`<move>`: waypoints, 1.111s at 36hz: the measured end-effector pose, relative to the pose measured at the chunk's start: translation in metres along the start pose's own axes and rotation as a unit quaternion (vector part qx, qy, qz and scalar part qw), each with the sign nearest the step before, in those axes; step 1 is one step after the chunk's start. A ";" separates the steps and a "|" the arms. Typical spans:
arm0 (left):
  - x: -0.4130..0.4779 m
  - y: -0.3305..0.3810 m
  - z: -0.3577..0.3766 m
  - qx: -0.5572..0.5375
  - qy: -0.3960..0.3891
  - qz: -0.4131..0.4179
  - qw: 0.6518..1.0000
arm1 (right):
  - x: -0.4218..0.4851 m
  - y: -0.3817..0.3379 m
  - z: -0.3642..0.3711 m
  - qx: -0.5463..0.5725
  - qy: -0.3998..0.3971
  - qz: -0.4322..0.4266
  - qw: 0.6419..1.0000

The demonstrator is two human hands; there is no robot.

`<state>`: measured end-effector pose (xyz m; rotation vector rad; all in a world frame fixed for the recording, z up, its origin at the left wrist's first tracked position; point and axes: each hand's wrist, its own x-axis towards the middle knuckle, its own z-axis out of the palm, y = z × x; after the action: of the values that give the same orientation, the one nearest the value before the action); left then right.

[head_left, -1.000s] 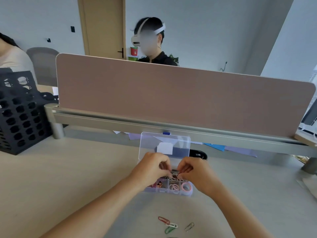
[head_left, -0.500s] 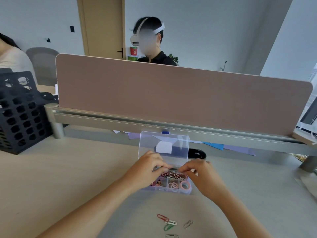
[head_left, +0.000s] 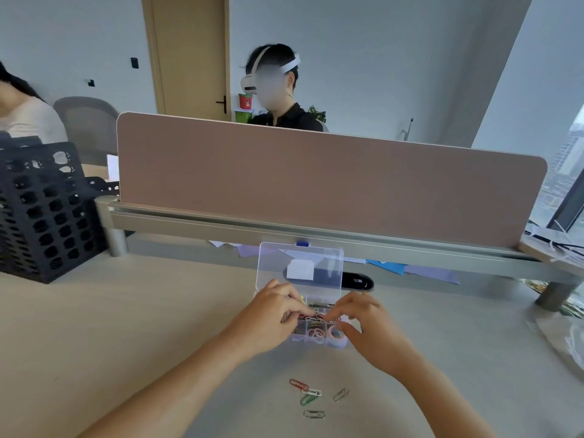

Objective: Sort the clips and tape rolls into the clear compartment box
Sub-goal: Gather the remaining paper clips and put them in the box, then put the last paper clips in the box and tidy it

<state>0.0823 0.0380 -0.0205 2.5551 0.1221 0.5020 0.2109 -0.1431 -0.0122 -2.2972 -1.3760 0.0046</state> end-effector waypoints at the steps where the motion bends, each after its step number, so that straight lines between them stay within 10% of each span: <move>1: -0.003 0.003 0.001 -0.003 0.000 0.000 1.000 | -0.004 -0.003 -0.002 0.006 -0.007 -0.002 1.000; 15: -0.050 0.020 0.004 -0.054 -0.089 -0.037 0.994 | -0.060 -0.017 -0.008 0.095 -0.115 0.048 0.988; 40: -0.070 0.040 0.012 -0.018 0.004 -0.121 0.992 | -0.083 -0.049 0.023 0.153 0.006 0.113 0.982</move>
<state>0.0211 -0.0146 -0.0328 2.4595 0.4174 0.4155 0.1231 -0.1842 -0.0322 -2.1717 -1.0212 0.2566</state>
